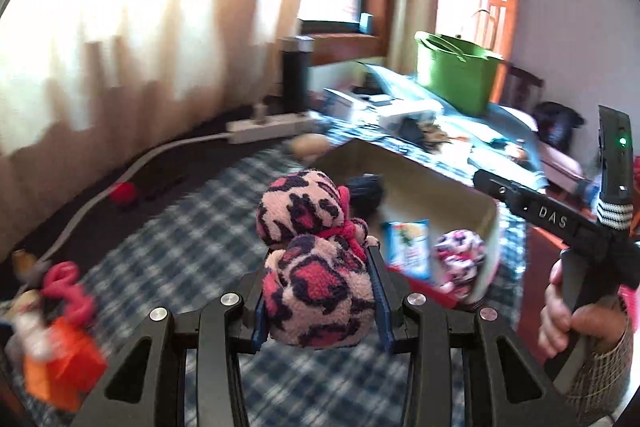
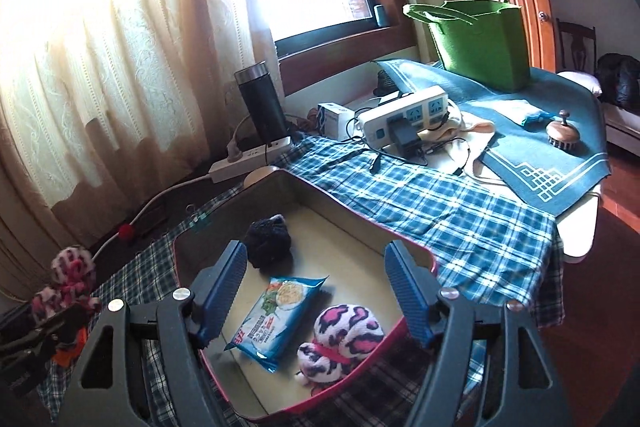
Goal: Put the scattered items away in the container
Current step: 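Carry both leopard plushes to the tray and open both tools, then withdraw both tools from the tray toward the remaining toys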
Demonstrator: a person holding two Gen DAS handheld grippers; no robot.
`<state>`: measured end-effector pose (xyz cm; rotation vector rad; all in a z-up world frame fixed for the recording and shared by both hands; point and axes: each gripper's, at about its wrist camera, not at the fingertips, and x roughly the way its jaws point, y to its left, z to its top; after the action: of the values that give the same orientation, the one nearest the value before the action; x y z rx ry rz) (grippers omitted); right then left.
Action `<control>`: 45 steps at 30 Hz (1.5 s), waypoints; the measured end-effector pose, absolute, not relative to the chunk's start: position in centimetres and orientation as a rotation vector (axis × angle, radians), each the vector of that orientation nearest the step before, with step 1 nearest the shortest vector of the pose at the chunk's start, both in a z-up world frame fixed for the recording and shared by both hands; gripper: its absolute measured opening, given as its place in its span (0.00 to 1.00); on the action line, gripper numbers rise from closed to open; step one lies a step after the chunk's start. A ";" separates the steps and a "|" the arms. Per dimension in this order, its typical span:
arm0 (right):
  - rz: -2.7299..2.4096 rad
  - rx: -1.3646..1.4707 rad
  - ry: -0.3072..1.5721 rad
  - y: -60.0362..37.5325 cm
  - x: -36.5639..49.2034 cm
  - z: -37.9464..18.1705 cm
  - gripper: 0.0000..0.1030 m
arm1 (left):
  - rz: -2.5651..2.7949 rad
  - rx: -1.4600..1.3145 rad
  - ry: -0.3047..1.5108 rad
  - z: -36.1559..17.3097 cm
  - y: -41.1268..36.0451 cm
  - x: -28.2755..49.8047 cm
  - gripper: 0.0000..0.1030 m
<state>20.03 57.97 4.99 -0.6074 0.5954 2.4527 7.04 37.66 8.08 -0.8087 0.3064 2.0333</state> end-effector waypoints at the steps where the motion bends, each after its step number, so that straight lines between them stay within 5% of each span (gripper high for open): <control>1: 2.450 -0.599 0.595 58.1 20.2 5.1 0.73 | 2.011 -0.814 0.300 8.0 38.4 7.0 0.41; 12: 2.426 -0.597 0.622 59.3 20.3 4.6 0.73 | 1.865 -0.786 0.324 6.6 45.9 6.7 0.43; 14: 2.421 -0.600 0.626 59.5 20.3 4.5 0.73 | 1.856 -0.818 0.319 5.9 46.7 6.1 0.57; 16: 2.417 -0.604 0.629 59.7 20.2 4.4 0.73 | 1.873 -0.837 0.303 5.4 46.7 5.7 0.84; 17: 2.415 -0.606 0.631 59.7 20.2 4.3 0.73 | 1.884 -0.842 0.288 5.2 46.5 5.5 0.85; 45: 2.606 -0.722 0.544 51.7 15.0 4.8 0.73 | 2.149 -0.900 0.253 7.3 31.9 4.4 0.85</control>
<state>14.96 51.75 4.77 -0.7220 0.5436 2.6058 4.40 31.94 7.26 -0.8997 0.2526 2.1488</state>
